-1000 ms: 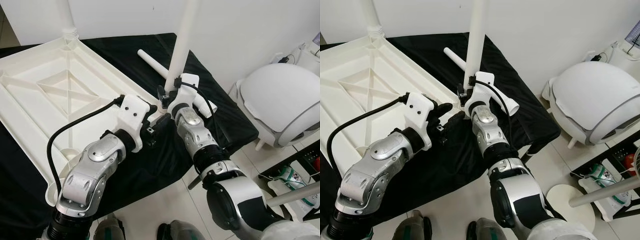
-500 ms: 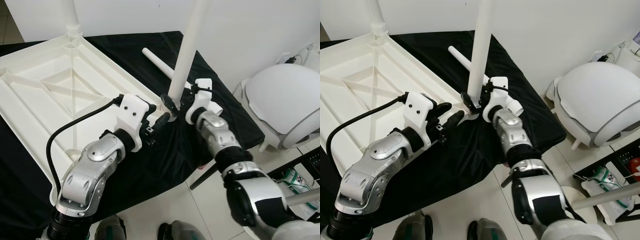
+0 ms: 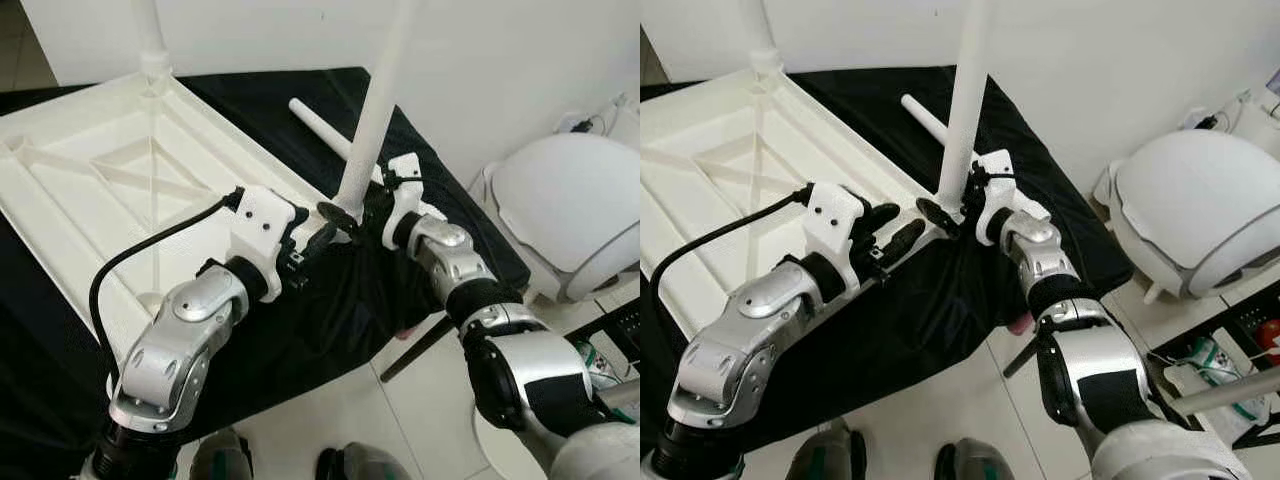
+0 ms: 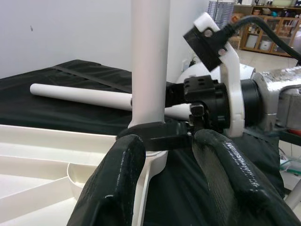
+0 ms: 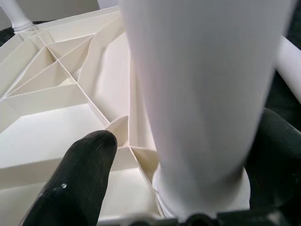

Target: Building children table

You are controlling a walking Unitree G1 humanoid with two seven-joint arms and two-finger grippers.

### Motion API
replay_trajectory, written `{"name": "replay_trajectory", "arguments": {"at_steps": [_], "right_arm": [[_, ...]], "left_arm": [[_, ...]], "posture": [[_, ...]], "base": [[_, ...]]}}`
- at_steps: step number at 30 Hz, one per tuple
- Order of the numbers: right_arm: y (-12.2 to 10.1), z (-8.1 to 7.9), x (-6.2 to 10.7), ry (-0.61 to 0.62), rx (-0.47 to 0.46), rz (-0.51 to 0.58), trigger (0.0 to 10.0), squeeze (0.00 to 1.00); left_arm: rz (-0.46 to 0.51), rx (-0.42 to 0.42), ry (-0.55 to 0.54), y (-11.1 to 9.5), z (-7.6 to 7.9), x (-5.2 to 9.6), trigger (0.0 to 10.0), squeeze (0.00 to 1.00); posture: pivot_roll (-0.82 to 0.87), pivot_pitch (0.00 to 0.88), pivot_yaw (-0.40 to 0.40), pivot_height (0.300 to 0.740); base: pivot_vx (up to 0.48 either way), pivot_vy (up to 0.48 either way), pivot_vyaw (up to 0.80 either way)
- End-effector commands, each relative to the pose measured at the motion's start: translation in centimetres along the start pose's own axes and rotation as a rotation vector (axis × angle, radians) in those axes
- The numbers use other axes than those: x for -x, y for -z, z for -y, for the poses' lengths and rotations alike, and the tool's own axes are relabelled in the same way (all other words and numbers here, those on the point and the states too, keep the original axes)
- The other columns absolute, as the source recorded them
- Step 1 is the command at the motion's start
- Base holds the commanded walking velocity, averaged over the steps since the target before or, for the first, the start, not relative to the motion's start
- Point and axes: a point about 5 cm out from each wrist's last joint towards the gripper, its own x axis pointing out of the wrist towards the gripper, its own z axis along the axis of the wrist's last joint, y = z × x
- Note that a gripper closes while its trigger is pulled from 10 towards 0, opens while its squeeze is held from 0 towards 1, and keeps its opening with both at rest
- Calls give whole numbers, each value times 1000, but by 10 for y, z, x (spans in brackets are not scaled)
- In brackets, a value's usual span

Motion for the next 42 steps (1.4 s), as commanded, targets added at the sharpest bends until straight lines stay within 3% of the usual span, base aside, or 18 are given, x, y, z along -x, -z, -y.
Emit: {"name": "replay_trajectory", "arguments": {"at_steps": [1, 6, 7, 8, 9, 10, 23, 27, 34, 36, 39, 42], "right_arm": [[-3, 0, -3, 7, 21, -1, 10000, 0], [-9, 4, -4, 21, 33, 9, 10000, 0], [-8, 5, -4, 20, 43, 1, 6745, 0], [-8, 5, -4, 20, 43, 1, 6745, 0], [-8, 5, -4, 17, 54, -5, 2588, 0], [-7, 5, -4, 16, 57, -12, 0, 0], [3, 10, 6, 0, 33, -44, 0, 0], [7, 12, 6, 79, -38, -45, 0, 0], [11, 0, -6, 176, -92, -42, 0, 0], [11, -3, -10, 219, -139, -38, 0, 0], [11, -15, -22, 399, -265, -26, 0, 0], [10, -18, -25, 431, -287, -15, 0, 0]], "left_arm": [[4, -3, 20, -1, 2, -2, 10000, 0], [4, -3, 10, -2, 1, -1, 10000, 0], [3, -2, 7, -1, 2, 0, 10000, 0], [3, -2, 7, -1, 2, 0, 10000, 0], [3, -1, 5, -1, 2, 0, 10000, 0], [3, 0, 3, -1, 2, 0, 10000, 0], [3, 9, -5, -1, 1, 1, 10000, 0], [3, 14, -9, 0, 2, 1, 10000, 0], [2, 20, -3, 0, 3, 1, 10000, 0], [-1, 18, -1, 0, 3, 1, 10000, 0], [-7, 19, 2, 1, 3, 2, 10000, 0], [-8, 20, 1, 1, 3, 2, 10000, 0]], "posture": [[50, 0, -84, 740], [60, 0, -92, 740], [62, 0, -94, 740], [62, 0, -94, 740], [63, 0, -96, 740], [63, 0, -96, 740], [51, 19, -101, 740], [46, 25, -104, 740], [36, 34, -99, 740], [36, 35, -97, 740], [36, 39, -98, 740], [36, 39, -98, 740]], "base": [[0, 0, 0], [0, 0, 0], [0, 0, 0], [0, 0, 0], [0, 0, 0], [0, 0, 0], [0, 0, 0], [0, 0, 0], [0, 0, 0], [0, 0, 0], [0, 0, 0], [0, 0, 0]]}}
